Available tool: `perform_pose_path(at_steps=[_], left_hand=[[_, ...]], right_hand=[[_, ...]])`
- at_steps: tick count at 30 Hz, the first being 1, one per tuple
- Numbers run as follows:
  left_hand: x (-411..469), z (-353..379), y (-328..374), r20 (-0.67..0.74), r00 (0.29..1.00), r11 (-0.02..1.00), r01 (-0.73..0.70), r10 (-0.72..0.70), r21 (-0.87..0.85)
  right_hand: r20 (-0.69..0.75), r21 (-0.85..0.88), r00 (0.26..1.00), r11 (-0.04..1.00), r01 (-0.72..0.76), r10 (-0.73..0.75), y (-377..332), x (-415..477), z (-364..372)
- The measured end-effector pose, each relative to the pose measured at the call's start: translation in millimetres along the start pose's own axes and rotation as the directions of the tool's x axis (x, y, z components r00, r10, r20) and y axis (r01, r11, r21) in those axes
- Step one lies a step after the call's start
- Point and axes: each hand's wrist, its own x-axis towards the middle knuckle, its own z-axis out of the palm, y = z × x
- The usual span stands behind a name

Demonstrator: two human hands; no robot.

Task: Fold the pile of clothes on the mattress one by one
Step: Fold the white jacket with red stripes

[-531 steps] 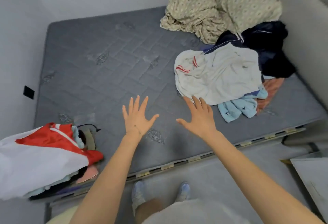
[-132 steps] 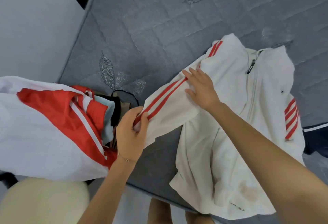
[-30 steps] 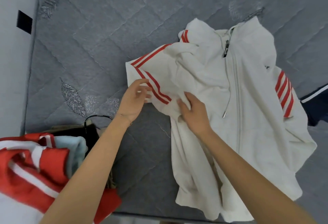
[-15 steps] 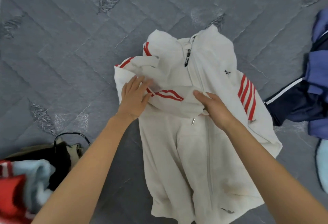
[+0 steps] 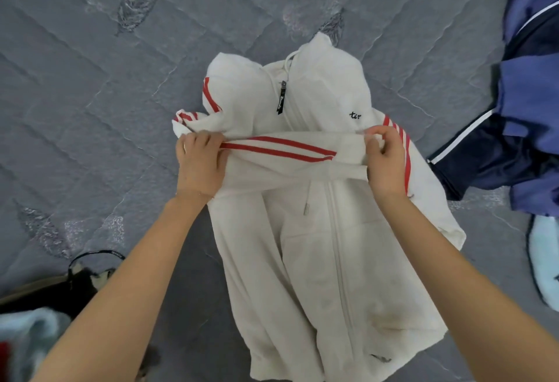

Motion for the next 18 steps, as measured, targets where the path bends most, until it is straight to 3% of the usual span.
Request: perform_pose_path(at_steps=[2,4,8,12,15,18], left_hand=[[8.1,-6.3,9.7,-0.149,0.988,0.987,0.007,-0.032,-0.162],[17.9,-8.6,23.2,-0.188,0.981,0.956,-0.016,-0.041,-0.294],[23.9,1.0,39.6,-0.177,0.984,0.955,-0.054,0.002,-0.291],[1.9,12.8,32.9,-0.218,0.935,0.922,0.198,-0.280,-0.334],[-21.1,25.8,19.6,-0.091,0.877,0.825,0.402,-0.471,-0.396],[-39.1,38.9,6.6,0.164,0.857,0.751,0.510,-0.489,-0.420]], right_hand=[[-0.043,0.016,0.998,0.999,0.041,-0.040,-10.8,11.4,-2.9],[-0.086,0.042,0.996,0.998,0.043,-0.039,-18.4,26.1,-6.7],[-0.160,0.078,0.982,0.993,-0.092,0.103,-21.9,55.6,-13.4],[-0.097,-0.127,0.995,0.992,0.021,-0.033,-11.1,52.7,-20.5],[0.136,-0.411,0.968,0.878,0.247,-0.209,5.5,39.8,-15.5],[0.303,-0.648,0.945,0.701,0.297,-0.120,25.8,32.1,-6.4]])
